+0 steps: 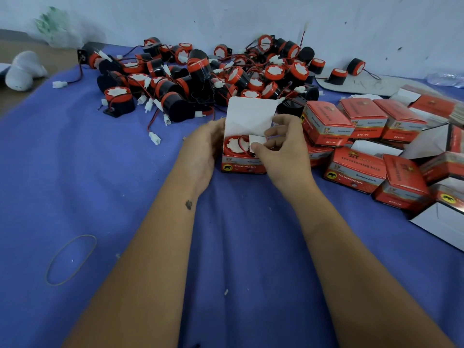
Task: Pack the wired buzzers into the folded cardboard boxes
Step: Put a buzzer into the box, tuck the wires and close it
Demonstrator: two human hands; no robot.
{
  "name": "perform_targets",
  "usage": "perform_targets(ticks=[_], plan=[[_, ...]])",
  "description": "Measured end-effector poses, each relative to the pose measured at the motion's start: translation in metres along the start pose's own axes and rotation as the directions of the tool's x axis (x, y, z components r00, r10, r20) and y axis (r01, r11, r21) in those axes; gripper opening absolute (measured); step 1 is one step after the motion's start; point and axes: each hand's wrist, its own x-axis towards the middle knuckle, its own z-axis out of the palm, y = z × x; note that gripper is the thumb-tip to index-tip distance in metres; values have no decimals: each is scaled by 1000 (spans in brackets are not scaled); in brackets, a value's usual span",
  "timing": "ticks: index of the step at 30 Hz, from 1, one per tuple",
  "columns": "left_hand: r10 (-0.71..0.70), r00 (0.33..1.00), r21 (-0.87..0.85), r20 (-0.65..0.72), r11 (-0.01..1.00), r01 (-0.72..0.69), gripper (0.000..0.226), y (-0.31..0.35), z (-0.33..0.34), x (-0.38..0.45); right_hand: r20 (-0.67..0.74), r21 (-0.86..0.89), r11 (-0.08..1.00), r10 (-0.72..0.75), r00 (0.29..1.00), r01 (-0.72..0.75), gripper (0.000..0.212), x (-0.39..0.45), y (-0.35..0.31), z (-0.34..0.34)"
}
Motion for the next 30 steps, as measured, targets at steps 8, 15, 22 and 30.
perform_targets(ticks=[8,15,22,30], plan=[[314,947,411,-61,873,-263,34,-13,7,-5,-30,-175,964,-209,977,201,24,-4,8,-3],[-68,981,607,179,793,-56,36,10,-15,7,192,177,984,-7,981,-27,39,-6,9,-20],[155,945,663,289,680,-314,51,3,-29,-9,303,-68,993,-74,950,99,42,-6,17,-21],[201,940,477,274,821,-314,31,4,-27,-9,175,-6,989,-143,974,147,28,-7,12,-15]])
